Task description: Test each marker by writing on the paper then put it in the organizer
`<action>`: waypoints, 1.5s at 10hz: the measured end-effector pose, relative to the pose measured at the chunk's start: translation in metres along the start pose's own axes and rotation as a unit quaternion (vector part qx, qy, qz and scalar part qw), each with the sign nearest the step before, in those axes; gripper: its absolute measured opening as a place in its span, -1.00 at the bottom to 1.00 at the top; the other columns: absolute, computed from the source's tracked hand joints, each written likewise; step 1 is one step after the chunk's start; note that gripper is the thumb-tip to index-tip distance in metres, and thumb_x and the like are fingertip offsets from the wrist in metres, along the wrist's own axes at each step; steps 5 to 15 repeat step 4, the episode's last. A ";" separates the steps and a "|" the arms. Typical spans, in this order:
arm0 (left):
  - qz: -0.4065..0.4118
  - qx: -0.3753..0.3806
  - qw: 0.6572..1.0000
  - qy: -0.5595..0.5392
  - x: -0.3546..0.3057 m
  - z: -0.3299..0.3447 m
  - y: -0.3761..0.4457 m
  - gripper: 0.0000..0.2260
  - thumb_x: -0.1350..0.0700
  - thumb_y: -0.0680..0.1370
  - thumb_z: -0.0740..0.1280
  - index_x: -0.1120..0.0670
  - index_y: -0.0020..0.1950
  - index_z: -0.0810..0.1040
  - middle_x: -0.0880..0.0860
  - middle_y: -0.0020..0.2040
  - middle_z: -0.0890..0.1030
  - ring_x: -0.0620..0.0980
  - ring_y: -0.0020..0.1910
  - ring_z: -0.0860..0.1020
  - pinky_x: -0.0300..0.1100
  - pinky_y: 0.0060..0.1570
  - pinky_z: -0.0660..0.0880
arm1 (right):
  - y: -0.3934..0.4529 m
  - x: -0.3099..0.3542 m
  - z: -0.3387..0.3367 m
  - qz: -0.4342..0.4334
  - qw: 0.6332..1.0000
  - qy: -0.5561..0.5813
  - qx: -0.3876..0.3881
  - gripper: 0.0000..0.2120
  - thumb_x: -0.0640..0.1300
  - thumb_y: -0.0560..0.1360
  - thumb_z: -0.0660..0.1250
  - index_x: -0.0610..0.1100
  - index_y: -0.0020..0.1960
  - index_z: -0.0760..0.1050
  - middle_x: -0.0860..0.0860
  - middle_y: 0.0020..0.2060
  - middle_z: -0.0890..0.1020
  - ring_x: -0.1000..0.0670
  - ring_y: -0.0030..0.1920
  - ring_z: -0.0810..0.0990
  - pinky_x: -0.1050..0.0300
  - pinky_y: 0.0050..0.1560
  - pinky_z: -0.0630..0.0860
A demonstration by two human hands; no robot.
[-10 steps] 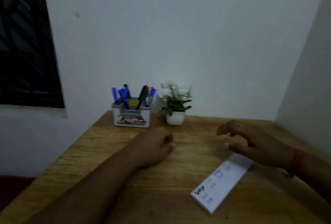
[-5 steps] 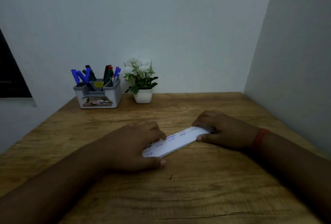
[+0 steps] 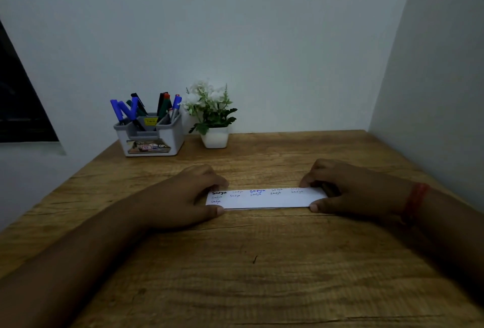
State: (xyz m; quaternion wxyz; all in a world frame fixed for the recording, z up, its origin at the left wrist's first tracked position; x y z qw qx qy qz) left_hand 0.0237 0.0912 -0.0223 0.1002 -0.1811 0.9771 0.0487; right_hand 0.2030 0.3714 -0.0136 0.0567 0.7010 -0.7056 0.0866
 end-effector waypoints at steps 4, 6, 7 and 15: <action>-0.042 -0.062 0.994 -0.078 -0.006 -0.007 -0.005 -0.60 -0.25 0.56 0.24 -0.26 0.38 0.35 -0.26 0.14 0.45 -0.32 0.08 0.42 -0.31 -0.03 0.42 | -0.007 0.001 -0.005 0.038 0.993 0.108 -0.034 -0.53 0.26 0.50 0.32 0.24 0.37 0.35 0.21 0.21 0.49 0.18 0.15 0.49 0.21 0.17 0.51; -0.042 -0.062 0.994 -0.078 -0.006 -0.007 -0.005 -0.60 -0.25 0.56 0.24 -0.26 0.38 0.35 -0.26 0.14 0.45 -0.32 0.08 0.42 -0.31 -0.03 0.42 | -0.007 0.001 -0.005 0.038 0.993 0.108 -0.034 -0.53 0.26 0.50 0.32 0.24 0.37 0.35 0.21 0.21 0.49 0.18 0.15 0.49 0.21 0.17 0.51; -0.042 -0.062 0.994 -0.078 -0.006 -0.007 -0.005 -0.60 -0.25 0.56 0.24 -0.26 0.38 0.35 -0.26 0.14 0.45 -0.32 0.08 0.42 -0.31 -0.03 0.42 | -0.007 0.001 -0.005 0.038 0.993 0.108 -0.034 -0.53 0.26 0.50 0.32 0.24 0.37 0.35 0.21 0.21 0.49 0.18 0.15 0.49 0.21 0.17 0.51; -0.042 -0.062 0.994 -0.078 -0.006 -0.007 -0.005 -0.60 -0.25 0.56 0.24 -0.26 0.38 0.35 -0.26 0.14 0.45 -0.32 0.08 0.42 -0.31 -0.03 0.42 | -0.007 0.001 -0.005 0.038 0.993 0.108 -0.034 -0.53 0.26 0.50 0.32 0.24 0.37 0.35 0.21 0.21 0.49 0.18 0.15 0.49 0.21 0.17 0.51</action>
Point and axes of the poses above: each hand's wrist, its own y-axis towards the middle knuckle, its own z-axis out of the palm, x = y × z, the point moved 2 cm from there along y, towards the middle knuckle
